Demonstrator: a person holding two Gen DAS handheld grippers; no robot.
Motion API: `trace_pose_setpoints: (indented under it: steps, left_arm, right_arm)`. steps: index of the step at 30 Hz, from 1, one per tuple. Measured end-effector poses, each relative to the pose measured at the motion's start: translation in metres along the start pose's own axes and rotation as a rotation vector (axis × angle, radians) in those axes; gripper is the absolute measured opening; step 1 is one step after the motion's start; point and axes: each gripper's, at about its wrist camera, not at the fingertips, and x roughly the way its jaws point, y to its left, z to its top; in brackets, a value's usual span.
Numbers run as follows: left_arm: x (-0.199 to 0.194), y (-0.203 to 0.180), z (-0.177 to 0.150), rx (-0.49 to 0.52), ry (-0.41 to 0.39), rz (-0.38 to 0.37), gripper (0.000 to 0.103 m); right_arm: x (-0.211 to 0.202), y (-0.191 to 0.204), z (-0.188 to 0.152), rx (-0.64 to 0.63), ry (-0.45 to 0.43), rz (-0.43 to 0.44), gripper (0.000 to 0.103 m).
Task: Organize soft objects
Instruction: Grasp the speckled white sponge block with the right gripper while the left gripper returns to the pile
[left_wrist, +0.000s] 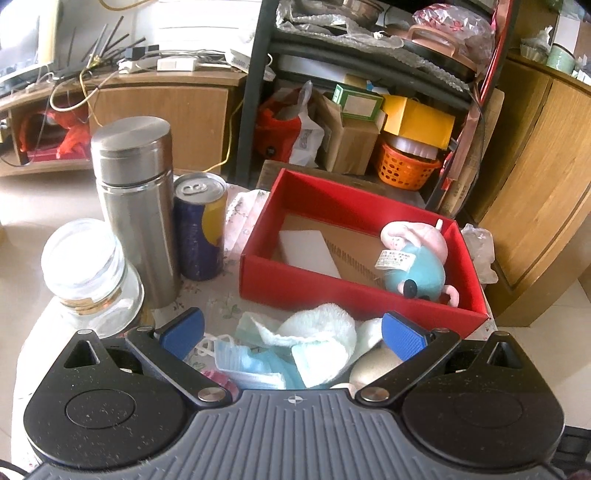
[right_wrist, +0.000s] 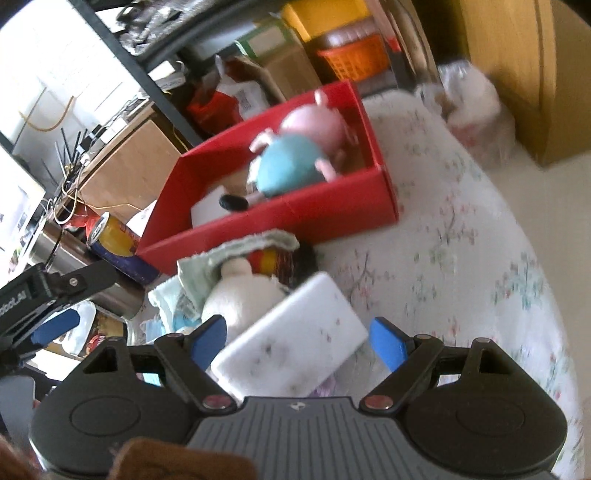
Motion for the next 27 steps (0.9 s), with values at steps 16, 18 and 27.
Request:
trace_pose_setpoints:
  steps: [16,18,27]
  left_arm:
    - [0.009,0.009,-0.034,0.067,0.123,0.007,0.098]
    - [0.008,0.008,-0.035,0.067,0.125,0.002,0.097]
    - [0.01,0.005,-0.038,0.096,0.139,-0.001,0.097]
  right_arm:
    - [0.037,-0.011,-0.006,0.228,0.174,0.095,0.058]
    - [0.039,-0.011,-0.006,0.235,0.169,0.098,0.058]
    - [0.047,-0.014,-0.004,0.305,0.175,0.132,0.05]
